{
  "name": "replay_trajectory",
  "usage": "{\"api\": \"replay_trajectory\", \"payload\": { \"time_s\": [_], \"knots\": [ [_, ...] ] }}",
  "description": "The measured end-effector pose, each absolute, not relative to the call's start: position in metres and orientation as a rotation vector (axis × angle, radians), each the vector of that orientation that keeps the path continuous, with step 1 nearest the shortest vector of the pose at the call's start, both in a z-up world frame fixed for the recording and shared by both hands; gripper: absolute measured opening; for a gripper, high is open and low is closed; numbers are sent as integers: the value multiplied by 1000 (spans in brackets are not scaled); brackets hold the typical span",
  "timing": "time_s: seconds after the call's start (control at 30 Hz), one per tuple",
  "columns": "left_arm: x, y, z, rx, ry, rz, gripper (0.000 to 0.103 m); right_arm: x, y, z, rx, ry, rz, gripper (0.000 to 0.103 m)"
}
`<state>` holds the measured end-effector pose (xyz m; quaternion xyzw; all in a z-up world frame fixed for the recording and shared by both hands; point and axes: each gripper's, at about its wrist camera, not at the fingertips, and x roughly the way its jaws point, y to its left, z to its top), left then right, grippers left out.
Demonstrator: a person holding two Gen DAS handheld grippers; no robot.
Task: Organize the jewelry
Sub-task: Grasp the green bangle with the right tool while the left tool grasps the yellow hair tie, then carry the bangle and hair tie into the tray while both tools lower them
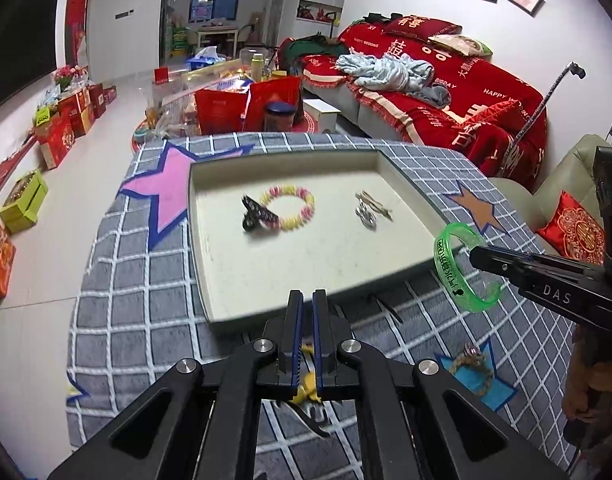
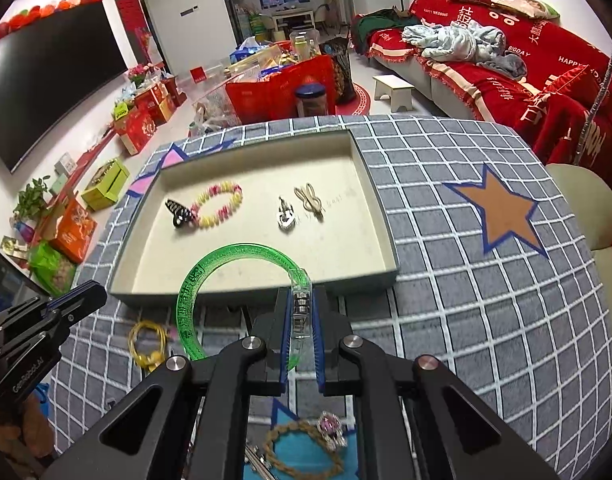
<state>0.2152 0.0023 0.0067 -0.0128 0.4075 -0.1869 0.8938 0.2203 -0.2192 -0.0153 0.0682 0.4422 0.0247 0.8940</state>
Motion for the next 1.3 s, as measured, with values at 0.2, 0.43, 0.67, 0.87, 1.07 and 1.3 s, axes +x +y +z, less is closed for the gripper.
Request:
{"api": "replay_trajectory", "payload": {
  "time_s": [0.2,0.43,0.67,0.87,1.07,1.3],
  "knots": [
    [209,7,-6,0,874,-343,23,218,-215,-23,159,930,76,11],
    [194,10,-35,-38,936,-296,24,197,-220,-33,183,955,82,11],
    [180,7,-38,31,890,-227,103,185,-229,-32,201,951,74,11],
    [195,-3,-54,70,944,-196,103,179,-228,-32,209,953,83,11],
    [200,-17,-70,121,978,-210,93,176,-227,-32,212,954,86,11],
    [194,-26,-64,151,940,-280,35,174,-227,-30,214,951,91,11]
  ]
}}
